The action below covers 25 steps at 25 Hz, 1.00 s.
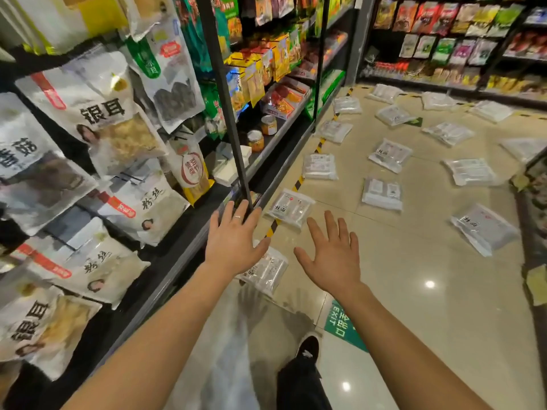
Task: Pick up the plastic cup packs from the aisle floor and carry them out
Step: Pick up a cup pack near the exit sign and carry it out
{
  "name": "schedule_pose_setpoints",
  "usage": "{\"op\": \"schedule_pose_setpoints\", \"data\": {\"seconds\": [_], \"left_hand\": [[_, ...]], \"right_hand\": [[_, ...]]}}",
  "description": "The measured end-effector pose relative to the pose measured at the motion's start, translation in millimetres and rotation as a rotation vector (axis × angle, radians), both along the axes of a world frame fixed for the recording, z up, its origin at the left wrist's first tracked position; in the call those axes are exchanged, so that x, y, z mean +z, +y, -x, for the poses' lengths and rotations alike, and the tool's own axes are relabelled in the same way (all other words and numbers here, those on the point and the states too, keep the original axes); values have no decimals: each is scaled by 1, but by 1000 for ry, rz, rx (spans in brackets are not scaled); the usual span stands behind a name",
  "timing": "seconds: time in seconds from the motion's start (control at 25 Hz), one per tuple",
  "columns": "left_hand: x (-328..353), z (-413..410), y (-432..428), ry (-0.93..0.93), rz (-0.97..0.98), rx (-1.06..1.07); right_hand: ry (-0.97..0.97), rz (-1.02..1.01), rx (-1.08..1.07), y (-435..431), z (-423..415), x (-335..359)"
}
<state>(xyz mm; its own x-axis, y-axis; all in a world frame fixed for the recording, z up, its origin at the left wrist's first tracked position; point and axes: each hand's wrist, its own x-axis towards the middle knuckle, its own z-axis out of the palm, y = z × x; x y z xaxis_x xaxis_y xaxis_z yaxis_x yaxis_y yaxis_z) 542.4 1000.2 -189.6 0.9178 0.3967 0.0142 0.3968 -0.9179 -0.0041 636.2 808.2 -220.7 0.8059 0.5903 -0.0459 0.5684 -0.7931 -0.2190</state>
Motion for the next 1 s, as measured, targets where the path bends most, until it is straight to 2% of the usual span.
{"op": "schedule_pose_setpoints", "data": {"seconds": [0.28, 0.44, 0.72, 1.0], "left_hand": [[-67, -138, 88, 98, 37, -43], [-127, -179, 123, 188, 104, -74], [-304, -211, 224, 347, 160, -161], [-526, -228, 324, 346, 269, -161]], "right_hand": [[159, -11, -84, 71, -126, -75], [238, 26, -113, 92, -159, -134], [344, 95, -246, 159, -171, -285], [484, 74, -430, 258, -164, -510]]}}
